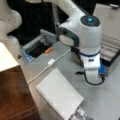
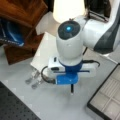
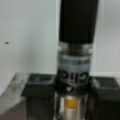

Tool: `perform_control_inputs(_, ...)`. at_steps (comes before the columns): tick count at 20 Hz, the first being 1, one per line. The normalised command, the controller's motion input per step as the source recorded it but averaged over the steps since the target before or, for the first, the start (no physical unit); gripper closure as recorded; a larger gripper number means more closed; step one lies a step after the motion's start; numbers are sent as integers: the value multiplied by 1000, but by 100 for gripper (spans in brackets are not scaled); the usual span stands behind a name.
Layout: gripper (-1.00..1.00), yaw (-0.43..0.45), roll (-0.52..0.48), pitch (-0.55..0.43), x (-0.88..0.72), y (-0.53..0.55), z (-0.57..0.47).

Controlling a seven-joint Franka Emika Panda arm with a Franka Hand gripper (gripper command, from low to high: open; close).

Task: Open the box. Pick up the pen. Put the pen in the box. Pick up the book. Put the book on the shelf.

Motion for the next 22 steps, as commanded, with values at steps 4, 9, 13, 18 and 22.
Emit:
perform_control_inputs(4,100,-338,-136,39,-235,293,300)
perform_control_inputs(9,100,-409,-75,28,-261,367,139)
perform_control_inputs(13,100,-351,-98,23,-270,361,34)
perform_control_inputs(18,100,-259,-96,58,-299,309,23)
perform_control_inputs(22,100,-220,-25,93,-318,315,35)
